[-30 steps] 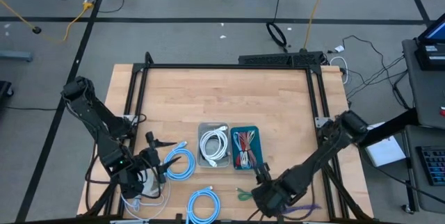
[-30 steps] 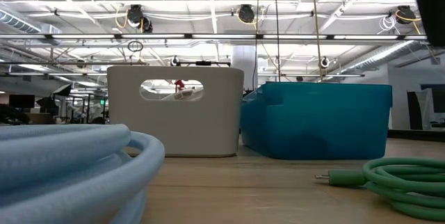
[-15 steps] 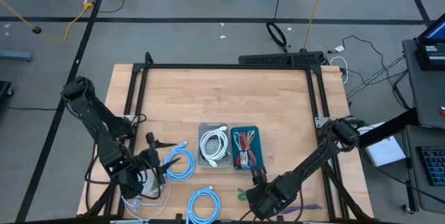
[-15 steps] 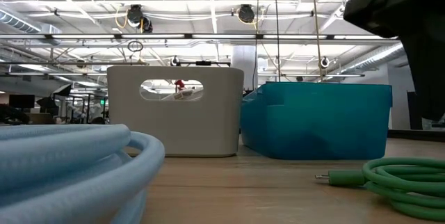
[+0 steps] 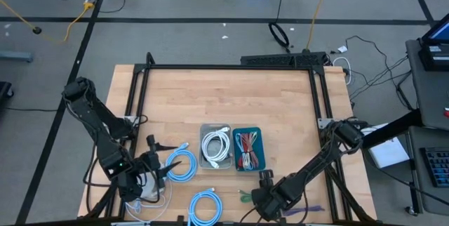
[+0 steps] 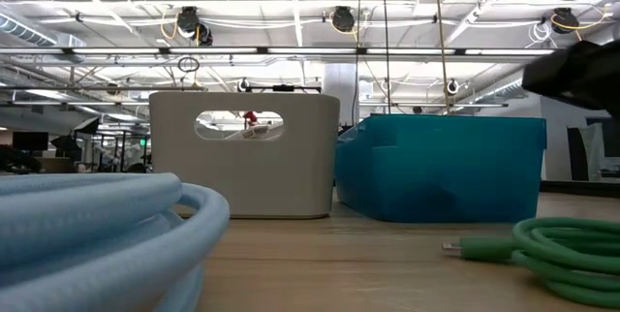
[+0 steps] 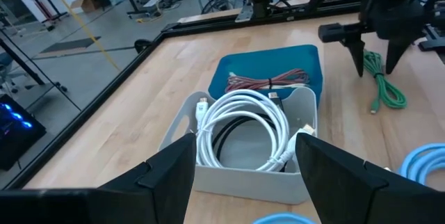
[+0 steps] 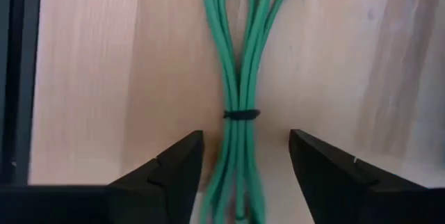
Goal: Pick & Place USB Port
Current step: Put the green charger cable into the blue bin
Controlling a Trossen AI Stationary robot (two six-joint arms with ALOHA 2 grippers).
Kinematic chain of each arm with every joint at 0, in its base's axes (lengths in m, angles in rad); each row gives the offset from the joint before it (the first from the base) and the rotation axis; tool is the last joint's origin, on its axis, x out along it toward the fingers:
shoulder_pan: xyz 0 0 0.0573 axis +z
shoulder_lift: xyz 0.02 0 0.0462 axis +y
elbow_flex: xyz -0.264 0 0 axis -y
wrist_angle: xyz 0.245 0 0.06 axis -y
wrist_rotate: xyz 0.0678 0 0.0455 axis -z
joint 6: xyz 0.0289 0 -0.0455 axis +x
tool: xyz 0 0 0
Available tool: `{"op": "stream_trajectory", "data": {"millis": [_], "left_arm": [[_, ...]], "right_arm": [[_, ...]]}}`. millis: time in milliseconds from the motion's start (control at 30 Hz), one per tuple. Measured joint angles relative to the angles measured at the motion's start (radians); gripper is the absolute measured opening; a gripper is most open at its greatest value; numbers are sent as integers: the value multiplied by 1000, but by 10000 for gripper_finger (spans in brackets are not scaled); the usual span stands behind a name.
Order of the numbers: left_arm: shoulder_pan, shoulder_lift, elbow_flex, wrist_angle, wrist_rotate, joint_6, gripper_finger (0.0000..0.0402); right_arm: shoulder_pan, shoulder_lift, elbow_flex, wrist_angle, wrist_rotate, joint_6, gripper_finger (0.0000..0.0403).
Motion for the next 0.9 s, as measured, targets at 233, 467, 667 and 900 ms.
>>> {"op": "stream_trajectory", "data": {"millis": [233,467,667,900], "left_arm": [[0,0,0,0,0,0,248],[0,0,0,-1,0,0,248],[0,0,0,-2,0,4,248],[0,0,0,-3,-1,4,248]], "right_arm": [[2,0,0,-6,-22,27,106],[-8,-27,65,-63,-25,-5,20],[-4,-131,226,-98,118,-155,9],[14,-332,297,-112,733,-780,9]]}}
